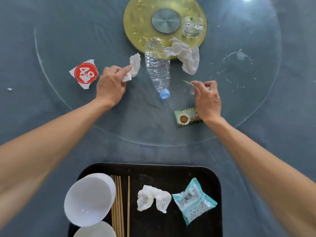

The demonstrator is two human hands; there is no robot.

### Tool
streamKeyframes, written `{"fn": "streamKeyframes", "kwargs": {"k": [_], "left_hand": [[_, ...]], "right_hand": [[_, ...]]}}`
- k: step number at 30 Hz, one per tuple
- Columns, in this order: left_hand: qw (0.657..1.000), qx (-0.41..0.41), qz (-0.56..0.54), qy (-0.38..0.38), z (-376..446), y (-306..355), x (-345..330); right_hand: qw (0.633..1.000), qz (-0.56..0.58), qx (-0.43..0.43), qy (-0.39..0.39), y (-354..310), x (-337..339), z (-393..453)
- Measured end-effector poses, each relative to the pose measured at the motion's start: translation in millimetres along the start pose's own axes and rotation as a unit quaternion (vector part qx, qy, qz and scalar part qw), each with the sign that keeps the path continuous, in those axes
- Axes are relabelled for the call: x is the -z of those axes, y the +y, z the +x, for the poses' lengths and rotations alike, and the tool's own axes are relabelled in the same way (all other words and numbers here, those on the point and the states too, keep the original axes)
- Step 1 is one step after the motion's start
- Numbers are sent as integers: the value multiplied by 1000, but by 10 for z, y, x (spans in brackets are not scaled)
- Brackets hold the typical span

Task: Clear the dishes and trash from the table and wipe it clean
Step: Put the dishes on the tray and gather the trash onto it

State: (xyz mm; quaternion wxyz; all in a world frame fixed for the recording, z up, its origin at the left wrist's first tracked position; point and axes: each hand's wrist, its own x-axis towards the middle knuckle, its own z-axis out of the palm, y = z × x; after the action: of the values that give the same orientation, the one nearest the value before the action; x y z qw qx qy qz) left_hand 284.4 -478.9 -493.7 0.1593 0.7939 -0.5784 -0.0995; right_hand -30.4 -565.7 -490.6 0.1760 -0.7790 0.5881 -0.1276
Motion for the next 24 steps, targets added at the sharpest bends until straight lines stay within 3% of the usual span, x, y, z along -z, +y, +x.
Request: {"fn": "streamKeyframes", "kwargs": {"k": [6,11,16,24], "left_hand": [[994,-14,-93,51,-415,93,216],[974,-37,-198,103,-1245,470,627],[969,-47,-236,63,-2266,772,738],[966,2,-257,-5,-3600,990,324]], "right_hand": [[997,65,9,26,-139,268,-379],[988,138,40,56,-372,613,-1116],[982,167,64,57,-534,804,-2127],[982,188,-11,-27,-477,537,-3417]]}}
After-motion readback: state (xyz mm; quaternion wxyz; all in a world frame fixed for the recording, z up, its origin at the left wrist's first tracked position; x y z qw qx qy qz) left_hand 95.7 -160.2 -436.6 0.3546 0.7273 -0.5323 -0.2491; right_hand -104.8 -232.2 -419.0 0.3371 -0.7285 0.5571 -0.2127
